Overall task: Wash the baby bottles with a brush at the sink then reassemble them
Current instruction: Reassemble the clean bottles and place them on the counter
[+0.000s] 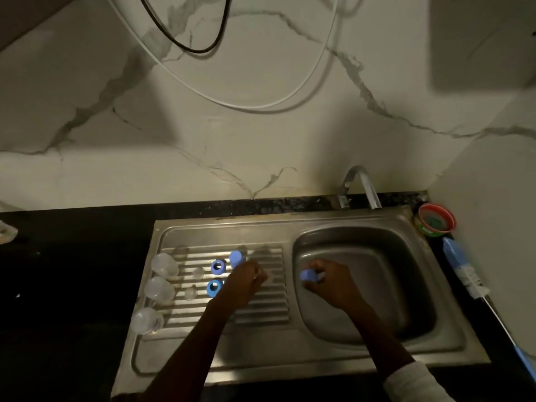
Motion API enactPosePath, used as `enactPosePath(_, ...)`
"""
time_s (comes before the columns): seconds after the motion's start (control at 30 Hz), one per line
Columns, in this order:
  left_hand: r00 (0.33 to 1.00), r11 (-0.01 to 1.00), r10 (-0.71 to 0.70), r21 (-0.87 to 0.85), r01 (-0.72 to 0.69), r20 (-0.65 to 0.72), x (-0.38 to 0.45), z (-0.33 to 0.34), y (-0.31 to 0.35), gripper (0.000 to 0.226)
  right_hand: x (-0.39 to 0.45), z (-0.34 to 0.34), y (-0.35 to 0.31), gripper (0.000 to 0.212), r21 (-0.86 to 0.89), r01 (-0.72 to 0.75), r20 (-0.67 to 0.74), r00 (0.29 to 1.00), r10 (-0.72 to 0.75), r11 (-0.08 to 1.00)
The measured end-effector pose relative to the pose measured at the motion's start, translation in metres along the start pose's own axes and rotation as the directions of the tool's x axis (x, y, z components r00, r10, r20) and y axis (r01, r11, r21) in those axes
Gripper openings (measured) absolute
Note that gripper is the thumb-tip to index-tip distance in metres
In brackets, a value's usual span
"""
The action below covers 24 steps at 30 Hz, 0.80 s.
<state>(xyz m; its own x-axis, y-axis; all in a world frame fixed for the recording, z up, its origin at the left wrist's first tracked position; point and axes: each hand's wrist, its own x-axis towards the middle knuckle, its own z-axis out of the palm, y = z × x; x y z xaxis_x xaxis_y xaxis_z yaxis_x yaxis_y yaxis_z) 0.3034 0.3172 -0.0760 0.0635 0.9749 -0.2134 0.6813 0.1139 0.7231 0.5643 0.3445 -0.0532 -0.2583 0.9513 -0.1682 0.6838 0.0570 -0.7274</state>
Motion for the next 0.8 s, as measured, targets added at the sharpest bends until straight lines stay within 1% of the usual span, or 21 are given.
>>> enactPosePath(0.1,0.993,0.98,-0.112,-0.167,0.107,-0.023,0.006,0.0,0.023,0.023,-0.005,0.007,-0.025,0.03,0.178,0.024,-0.049,0.999,-0.015,0.984)
enactPosePath(0.17,0.99,0.963,-0.127,-0.248,0.107,-0.062,0.01,0.0,0.033,0.023,-0.011,0.012,-0.036,0.033,0.246,0.049,-0.108,0.994,-0.022,0.968)
enactPosePath(0.23,0.993,0.935,-0.114,-0.343,0.093,-0.042,0.01,0.003,0.039,0.024,-0.016,0.017,-0.041,0.032,0.293,0.073,-0.149,0.988,-0.03,0.953)
enactPosePath(0.33,0.993,0.917,-0.119,-0.383,0.115,0.014,0.008,0.004,0.044,0.018,-0.017,0.023,-0.041,0.033,0.332,0.039,-0.164,0.986,0.017,0.943)
enactPosePath(0.43,0.987,0.893,-0.159,-0.427,0.143,-0.003,0.005,0.004,0.049,0.015,-0.016,0.021,-0.042,0.036,0.33,0.027,-0.209,0.977,0.045,0.944)
enactPosePath(0.47,0.983,0.868,-0.185,-0.47,0.164,0.001,0.003,0.004,0.049,0.015,-0.016,0.02,-0.043,0.037,0.33,0.026,-0.212,0.976,0.047,0.944)
enactPosePath(0.53,0.974,0.761,-0.224,-0.619,0.194,0.029,0.0,0.005,0.052,0.015,-0.016,0.019,-0.042,0.037,0.346,0.022,-0.217,0.974,0.057,0.938)
enactPosePath(0.57,0.969,0.727,-0.247,-0.658,0.196,0.016,-0.002,0.006,0.054,0.022,-0.016,0.019,-0.043,0.036,0.353,0.023,-0.228,0.972,0.063,0.935)
enactPosePath(0.6,0.964,0.732,-0.267,-0.654,0.191,-0.017,-0.002,0.008,0.055,0.031,-0.016,0.019,-0.044,0.037,0.351,0.027,-0.249,0.966,0.066,0.936)
enactPosePath(0.63,0.959,0.753,-0.277,-0.633,0.179,-0.058,-0.003,0.009,0.055,0.034,-0.016,0.02,-0.045,0.037,0.348,0.037,-0.273,0.96,0.064,0.937)
enactPosePath(0.67,0.956,0.786,-0.271,-0.598,0.155,-0.108,-0.004,0.01,0.056,0.029,-0.016,0.021,-0.045,0.037,0.345,0.048,-0.294,0.954,0.059,0.937)
enactPosePath(0.73,0.949,0.874,-0.231,-0.474,0.105,-0.215,-0.004,0.012,0.057,0.021,-0.015,0.022,-0.048,0.033,0.325,0.081,-0.325,0.945,0.031,0.942)
enactPosePath(0.8,0.95,0.899,-0.205,-0.428,0.088,-0.236,-0.003,0.011,0.061,0.016,-0.014,0.025,-0.051,0.029,0.287,0.108,-0.324,0.946,-0.01,0.952)
